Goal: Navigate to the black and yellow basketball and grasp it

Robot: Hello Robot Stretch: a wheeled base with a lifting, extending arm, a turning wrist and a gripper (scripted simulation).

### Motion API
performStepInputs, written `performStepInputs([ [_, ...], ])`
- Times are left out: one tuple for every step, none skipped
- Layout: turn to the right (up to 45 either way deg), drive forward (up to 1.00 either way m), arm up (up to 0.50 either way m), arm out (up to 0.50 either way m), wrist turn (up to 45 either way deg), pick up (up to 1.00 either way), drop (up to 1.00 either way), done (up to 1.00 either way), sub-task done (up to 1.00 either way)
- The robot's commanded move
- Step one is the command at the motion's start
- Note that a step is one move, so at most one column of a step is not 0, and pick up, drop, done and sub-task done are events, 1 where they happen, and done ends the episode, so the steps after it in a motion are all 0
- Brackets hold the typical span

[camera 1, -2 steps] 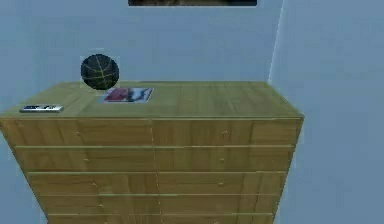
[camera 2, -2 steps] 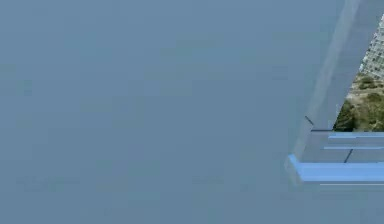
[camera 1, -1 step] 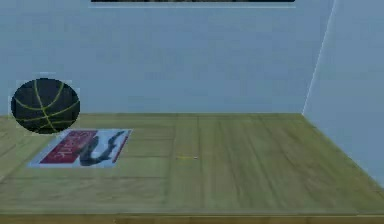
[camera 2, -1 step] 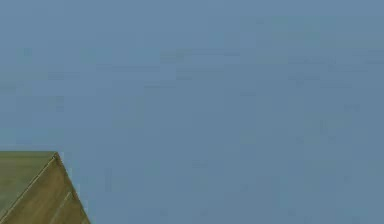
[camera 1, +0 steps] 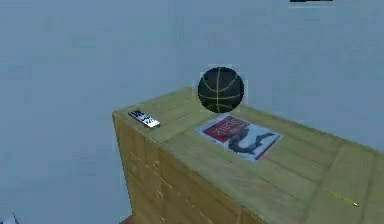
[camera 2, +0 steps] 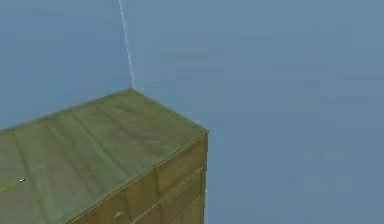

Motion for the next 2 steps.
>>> performStepInputs([
  [-45.0,0.00,0.00,0.00,0.0,0.00,0.00,0.00,0.00],
  [-33.0,0.00,0.00,0.00,0.0,0.00,0.00,0.00,0.00],
])
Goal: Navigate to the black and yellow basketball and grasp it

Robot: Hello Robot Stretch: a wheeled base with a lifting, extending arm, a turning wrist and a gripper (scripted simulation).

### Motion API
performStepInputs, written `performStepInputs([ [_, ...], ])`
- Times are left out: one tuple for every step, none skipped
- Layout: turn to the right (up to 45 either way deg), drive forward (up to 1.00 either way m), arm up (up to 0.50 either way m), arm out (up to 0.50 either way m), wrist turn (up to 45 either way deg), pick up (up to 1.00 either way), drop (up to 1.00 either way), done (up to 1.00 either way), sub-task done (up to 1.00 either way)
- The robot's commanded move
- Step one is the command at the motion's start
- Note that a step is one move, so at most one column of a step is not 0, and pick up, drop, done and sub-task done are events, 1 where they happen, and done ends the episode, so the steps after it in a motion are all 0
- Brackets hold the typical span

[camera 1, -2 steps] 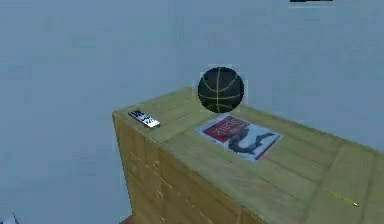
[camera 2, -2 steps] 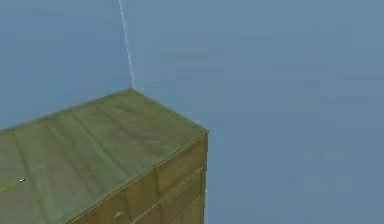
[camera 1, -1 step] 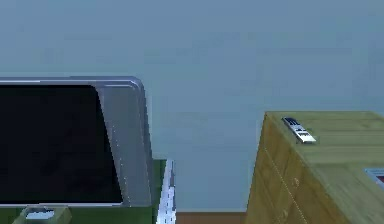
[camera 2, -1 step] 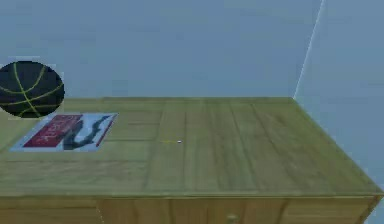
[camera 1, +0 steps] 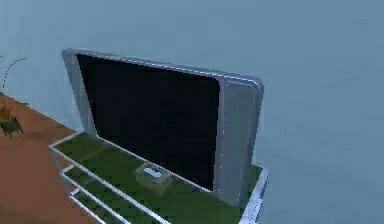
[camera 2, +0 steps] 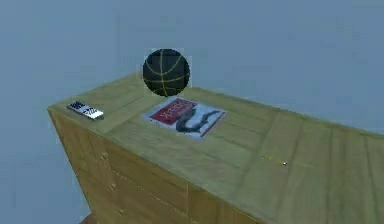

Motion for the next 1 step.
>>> performStepInputs([
  [45.0,0.00,0.00,0.00,0.0,0.00,0.00,0.00,0.00],
])
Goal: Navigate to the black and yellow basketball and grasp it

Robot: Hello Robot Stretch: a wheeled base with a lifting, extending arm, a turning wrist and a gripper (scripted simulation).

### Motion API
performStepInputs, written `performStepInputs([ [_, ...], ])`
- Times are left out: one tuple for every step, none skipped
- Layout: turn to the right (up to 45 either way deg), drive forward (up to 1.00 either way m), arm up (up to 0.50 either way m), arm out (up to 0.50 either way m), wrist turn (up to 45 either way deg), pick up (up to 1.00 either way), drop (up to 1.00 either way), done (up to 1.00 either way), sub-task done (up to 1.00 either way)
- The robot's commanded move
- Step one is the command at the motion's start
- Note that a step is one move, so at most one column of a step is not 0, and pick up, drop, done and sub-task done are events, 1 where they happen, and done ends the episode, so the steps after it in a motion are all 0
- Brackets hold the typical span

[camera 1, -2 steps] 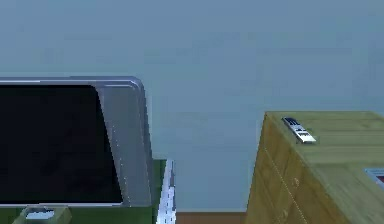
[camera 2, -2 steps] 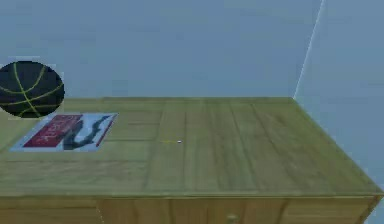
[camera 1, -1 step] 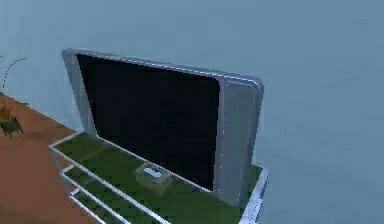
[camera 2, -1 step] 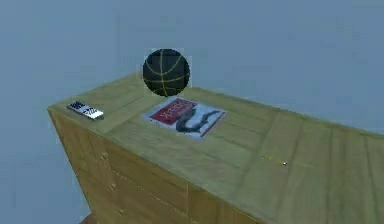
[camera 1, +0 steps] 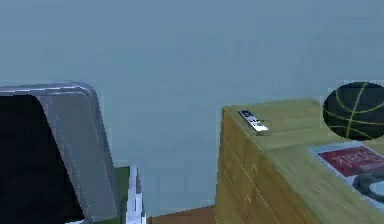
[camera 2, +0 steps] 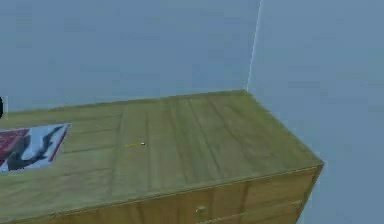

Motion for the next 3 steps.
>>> performStepInputs([
  [45.0,0.00,0.00,0.00,0.0,0.00,0.00,0.00,0.00],
  [30.0,0.00,0.00,0.00,0.0,0.00,0.00,0.00,0.00],
  [0.0,0.15,0.00,0.00,0.0,0.00,0.00,0.00,0.00],
])
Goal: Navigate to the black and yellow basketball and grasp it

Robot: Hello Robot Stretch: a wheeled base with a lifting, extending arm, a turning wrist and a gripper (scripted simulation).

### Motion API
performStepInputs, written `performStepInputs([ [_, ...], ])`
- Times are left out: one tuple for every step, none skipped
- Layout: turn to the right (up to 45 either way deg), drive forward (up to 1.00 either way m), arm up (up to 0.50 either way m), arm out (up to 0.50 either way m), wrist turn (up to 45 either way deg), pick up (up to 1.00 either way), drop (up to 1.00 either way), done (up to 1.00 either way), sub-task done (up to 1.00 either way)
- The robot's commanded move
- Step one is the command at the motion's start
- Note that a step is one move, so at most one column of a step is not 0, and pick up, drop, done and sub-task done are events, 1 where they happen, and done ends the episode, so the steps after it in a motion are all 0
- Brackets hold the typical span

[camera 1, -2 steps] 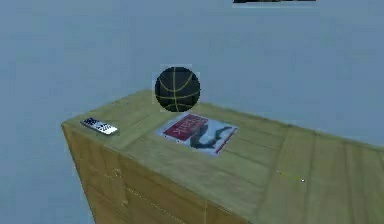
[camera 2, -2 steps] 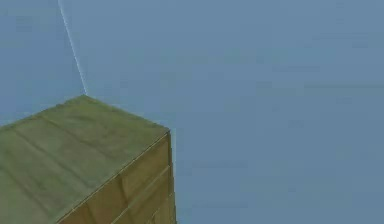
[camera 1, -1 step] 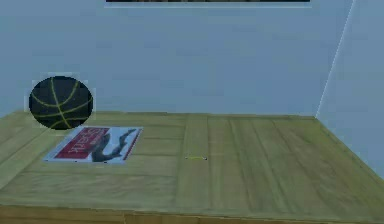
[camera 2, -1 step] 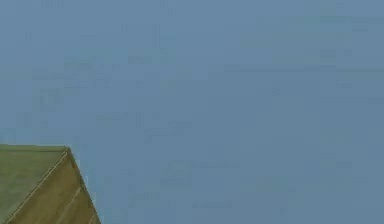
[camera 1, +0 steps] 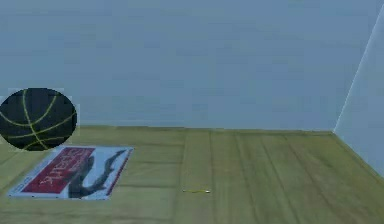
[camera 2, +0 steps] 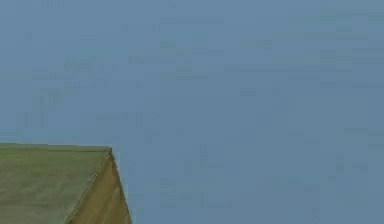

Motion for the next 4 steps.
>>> performStepInputs([
  [-45.0,0.00,0.00,0.00,0.0,0.00,0.00,0.00,0.00],
  [-45.0,0.00,0.00,0.00,0.0,0.00,0.00,0.00,0.00],
  [-33.0,0.00,0.00,0.00,0.0,0.00,0.00,0.00,0.00],
  [0.0,0.00,0.50,0.00,0.0,0.00,0.00,0.00,0.00],
])
